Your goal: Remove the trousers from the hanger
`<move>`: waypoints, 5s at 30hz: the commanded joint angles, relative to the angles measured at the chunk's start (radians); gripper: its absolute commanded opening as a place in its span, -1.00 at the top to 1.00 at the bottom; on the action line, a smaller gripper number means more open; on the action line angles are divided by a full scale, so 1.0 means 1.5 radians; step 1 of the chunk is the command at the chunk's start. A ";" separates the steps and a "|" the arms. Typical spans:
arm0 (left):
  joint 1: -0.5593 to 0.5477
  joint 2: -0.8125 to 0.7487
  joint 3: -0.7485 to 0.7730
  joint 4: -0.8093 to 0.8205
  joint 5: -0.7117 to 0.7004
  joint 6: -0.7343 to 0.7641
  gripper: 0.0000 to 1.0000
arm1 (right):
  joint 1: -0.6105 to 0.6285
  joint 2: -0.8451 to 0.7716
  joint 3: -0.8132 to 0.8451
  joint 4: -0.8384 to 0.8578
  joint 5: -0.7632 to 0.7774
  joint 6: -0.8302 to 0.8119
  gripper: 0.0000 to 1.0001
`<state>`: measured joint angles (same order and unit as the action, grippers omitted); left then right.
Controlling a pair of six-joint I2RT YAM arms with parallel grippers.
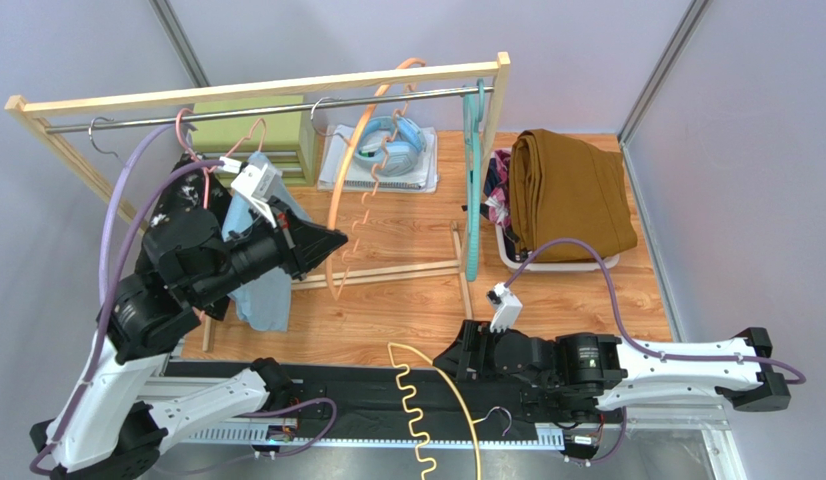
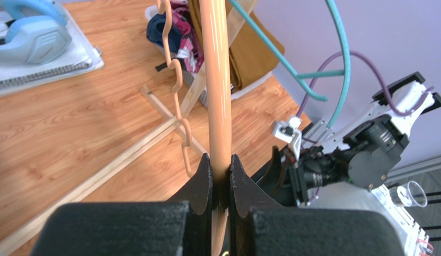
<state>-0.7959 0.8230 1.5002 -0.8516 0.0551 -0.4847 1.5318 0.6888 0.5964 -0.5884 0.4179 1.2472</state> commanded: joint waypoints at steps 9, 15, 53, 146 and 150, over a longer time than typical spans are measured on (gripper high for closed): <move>0.002 0.106 -0.011 0.178 0.051 -0.036 1.00 | 0.006 -0.016 0.012 0.004 0.011 -0.013 -0.58; -0.008 0.153 -0.009 0.196 0.052 -0.053 1.00 | 0.006 -0.030 0.002 -0.020 0.025 -0.008 -0.58; -0.079 -0.086 -0.081 -0.024 0.048 -0.057 -0.22 | 0.033 0.521 0.125 -0.057 -0.027 -0.120 0.47; -0.079 -0.105 -0.352 -0.090 0.574 -0.131 1.00 | 0.348 0.412 0.498 -0.203 0.367 -0.586 1.00; -0.079 -0.093 -0.269 -0.227 0.429 -0.058 1.00 | 0.345 0.408 0.507 -0.243 0.386 -0.520 0.67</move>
<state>-0.9104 0.6765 0.9703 -0.9989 0.8822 -0.6899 2.0556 1.3117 1.2972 -0.9245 0.9195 0.3782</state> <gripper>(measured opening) 0.078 0.075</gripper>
